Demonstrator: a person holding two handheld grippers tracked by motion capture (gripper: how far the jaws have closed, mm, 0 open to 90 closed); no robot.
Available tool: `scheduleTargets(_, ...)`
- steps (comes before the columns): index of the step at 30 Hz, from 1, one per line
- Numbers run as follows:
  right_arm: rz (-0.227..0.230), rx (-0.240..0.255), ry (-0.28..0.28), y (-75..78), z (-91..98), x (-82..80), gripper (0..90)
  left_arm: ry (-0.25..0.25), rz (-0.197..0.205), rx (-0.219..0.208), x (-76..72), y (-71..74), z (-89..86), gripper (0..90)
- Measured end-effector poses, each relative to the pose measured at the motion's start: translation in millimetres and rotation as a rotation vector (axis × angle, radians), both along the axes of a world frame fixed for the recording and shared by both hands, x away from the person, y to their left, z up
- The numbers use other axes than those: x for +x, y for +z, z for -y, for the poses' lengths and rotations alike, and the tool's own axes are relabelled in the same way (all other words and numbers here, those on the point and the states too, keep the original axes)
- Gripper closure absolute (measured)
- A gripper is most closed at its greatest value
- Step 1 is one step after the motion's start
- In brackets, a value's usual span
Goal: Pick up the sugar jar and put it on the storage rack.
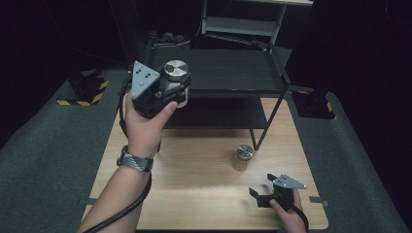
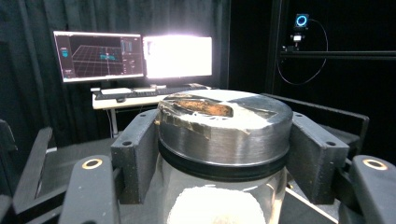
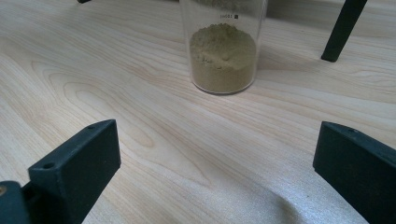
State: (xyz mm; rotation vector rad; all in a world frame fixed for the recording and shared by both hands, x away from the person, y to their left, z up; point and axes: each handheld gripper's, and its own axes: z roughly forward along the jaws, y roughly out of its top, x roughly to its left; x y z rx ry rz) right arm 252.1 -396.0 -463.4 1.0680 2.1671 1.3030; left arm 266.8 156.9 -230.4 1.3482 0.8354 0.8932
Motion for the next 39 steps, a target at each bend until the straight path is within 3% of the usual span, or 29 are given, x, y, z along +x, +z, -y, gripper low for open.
scheduleTargets(10,-0.001,-0.002,0.001,0.2,0.0,0.6,0.5,0.001,0.014,0.002,25.2,12.4,13.4,33.3)
scheduleTargets(18,-0.006,0.007,0.004,-0.1,1.6,0.9,0.5,0.004,0.003,-0.053,48.1,10.8,21.2,33.4)
scheduleTargets(28,-0.005,0.015,0.011,-0.8,3.3,1.4,0.5,0.036,-0.011,-0.029,71.6,9.4,29.7,33.6)
scheduleTargets(34,-0.007,0.021,0.010,-1.1,4.0,1.6,0.5,0.046,-0.007,-0.045,77.2,8.3,30.5,33.9)
scheduleTargets(39,-0.006,0.019,0.014,-1.1,4.1,1.9,0.5,0.047,-0.011,-0.032,79.2,7.7,33.4,34.3)
